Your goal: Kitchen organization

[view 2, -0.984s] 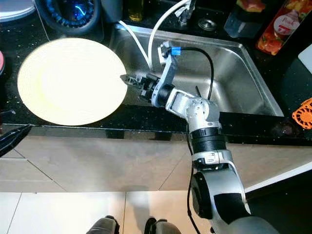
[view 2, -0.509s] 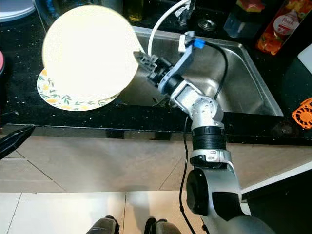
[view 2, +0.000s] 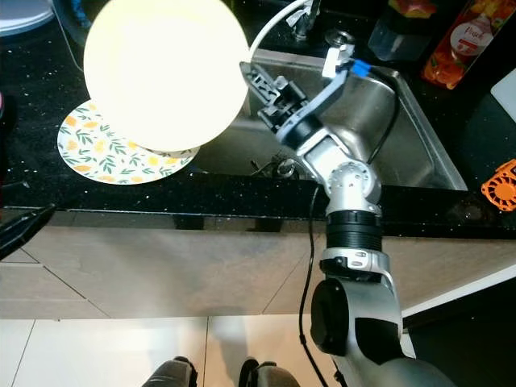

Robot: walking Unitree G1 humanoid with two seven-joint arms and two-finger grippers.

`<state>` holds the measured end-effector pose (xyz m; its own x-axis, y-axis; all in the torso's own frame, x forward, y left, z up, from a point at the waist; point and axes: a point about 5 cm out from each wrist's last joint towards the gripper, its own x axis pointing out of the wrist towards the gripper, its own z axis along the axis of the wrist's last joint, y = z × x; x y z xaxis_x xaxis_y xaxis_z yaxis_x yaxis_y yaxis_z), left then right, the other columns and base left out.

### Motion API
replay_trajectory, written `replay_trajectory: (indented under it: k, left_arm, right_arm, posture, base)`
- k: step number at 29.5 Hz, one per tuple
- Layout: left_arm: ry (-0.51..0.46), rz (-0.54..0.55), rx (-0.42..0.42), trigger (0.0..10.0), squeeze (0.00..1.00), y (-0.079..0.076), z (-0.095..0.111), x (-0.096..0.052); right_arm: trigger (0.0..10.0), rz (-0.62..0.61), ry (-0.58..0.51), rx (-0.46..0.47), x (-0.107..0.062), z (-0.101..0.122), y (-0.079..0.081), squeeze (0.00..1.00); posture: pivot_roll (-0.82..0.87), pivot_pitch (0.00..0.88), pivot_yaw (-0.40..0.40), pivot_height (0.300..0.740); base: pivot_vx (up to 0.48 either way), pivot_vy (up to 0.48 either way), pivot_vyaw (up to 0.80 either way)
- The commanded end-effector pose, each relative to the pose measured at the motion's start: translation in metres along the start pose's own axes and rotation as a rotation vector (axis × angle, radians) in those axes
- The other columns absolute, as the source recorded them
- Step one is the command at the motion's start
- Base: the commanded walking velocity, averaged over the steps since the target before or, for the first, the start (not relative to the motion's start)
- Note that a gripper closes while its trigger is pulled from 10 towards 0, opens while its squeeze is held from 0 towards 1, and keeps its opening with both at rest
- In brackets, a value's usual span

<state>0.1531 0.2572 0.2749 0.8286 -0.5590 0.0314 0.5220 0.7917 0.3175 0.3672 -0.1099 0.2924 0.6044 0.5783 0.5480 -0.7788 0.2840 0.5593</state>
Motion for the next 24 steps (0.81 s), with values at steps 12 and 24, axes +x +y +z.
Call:
replay_trajectory:
  k: [12, 24]
  left_arm:
    - [-0.053, -0.052, 0.039, 10.0, 0.00, 0.000, 0.011, 0.007]
    - [-0.091, -0.087, 0.030, 10.0, 0.00, -0.001, 0.012, 0.016]
  right_arm:
    - [0.0, -0.175, -0.149, -0.144, -0.051, 0.050, -0.028, 0.00]
    - [0.0, -0.339, -0.230, -0.233, -0.075, 0.069, -0.043, 0.00]
  posture:
    - [0.24, 0.126, -0.150, 0.740]
    - [0.23, 0.125, -0.142, 0.740]
  base:
    - [0.000, 0.000, 0.00]
    - [0.000, 0.000, -0.38]
